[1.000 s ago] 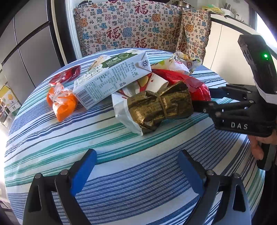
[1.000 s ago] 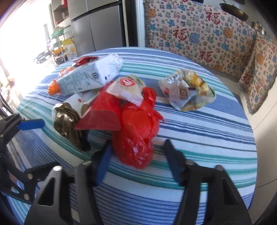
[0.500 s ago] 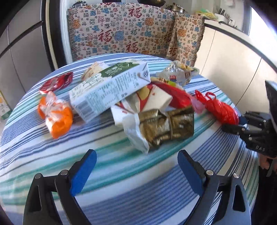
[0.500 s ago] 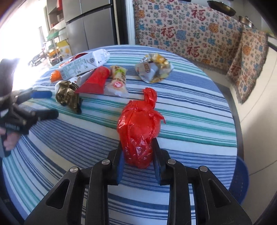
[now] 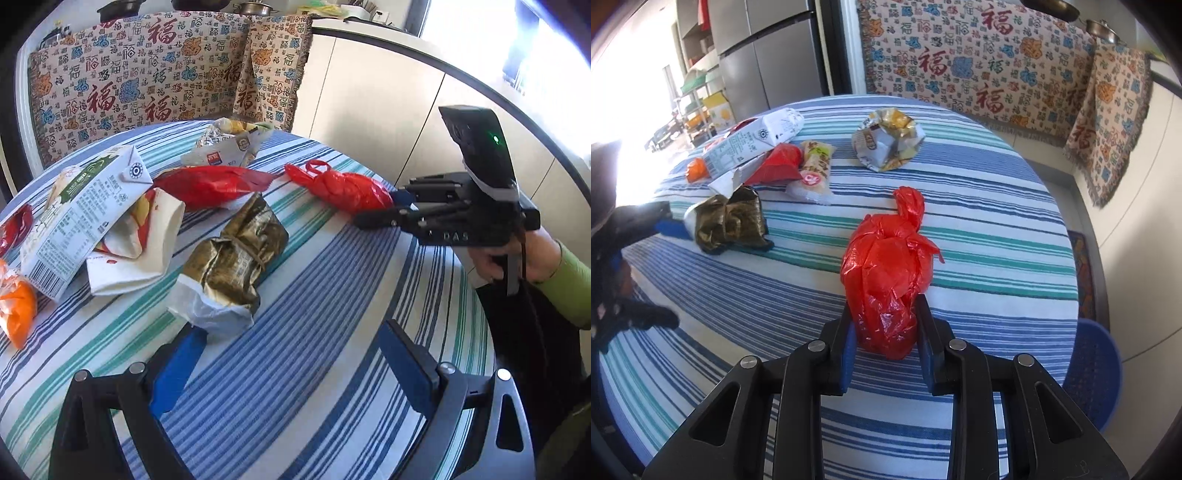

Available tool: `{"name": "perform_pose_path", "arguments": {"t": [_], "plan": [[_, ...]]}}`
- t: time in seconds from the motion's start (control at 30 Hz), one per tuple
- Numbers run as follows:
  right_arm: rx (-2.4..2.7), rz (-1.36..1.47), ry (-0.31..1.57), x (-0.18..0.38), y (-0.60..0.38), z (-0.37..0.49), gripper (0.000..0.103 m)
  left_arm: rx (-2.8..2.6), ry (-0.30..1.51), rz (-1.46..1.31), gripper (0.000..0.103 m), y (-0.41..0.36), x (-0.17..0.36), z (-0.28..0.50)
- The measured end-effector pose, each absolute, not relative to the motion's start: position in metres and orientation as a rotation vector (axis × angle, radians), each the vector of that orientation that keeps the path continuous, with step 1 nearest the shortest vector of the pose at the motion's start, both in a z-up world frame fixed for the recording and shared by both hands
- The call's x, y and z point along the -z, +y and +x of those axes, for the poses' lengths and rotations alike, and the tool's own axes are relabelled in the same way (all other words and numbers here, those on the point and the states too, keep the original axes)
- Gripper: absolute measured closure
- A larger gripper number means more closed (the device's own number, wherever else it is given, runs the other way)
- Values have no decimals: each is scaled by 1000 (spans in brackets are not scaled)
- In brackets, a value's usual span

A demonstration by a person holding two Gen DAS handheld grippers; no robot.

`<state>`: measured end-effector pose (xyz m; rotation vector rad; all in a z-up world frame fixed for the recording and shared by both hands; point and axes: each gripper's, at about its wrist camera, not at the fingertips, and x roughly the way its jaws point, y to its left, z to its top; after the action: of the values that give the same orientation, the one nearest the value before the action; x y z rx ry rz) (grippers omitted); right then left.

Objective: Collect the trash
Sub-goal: 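Grasp the gold foil wrapper with the left tool while the right tool holds the red bag, then carry both items over the wastebasket and open both tools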

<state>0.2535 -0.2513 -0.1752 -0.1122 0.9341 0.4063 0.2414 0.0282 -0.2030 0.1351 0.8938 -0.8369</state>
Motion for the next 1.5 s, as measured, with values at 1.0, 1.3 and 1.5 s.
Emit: {"name": "perform_pose_path", "arguments": {"t": [1.0, 1.3, 1.5], "plan": [[-456, -45, 968, 158, -267, 251, 31, 532, 887, 188, 36, -16, 195, 243], [-457, -22, 986, 157, -266, 250, 72, 504, 931, 137, 73, -16, 194, 251], [-454, 61, 957, 138, -298, 238, 73, 513, 903, 41, 75, -22, 172, 241]]}}
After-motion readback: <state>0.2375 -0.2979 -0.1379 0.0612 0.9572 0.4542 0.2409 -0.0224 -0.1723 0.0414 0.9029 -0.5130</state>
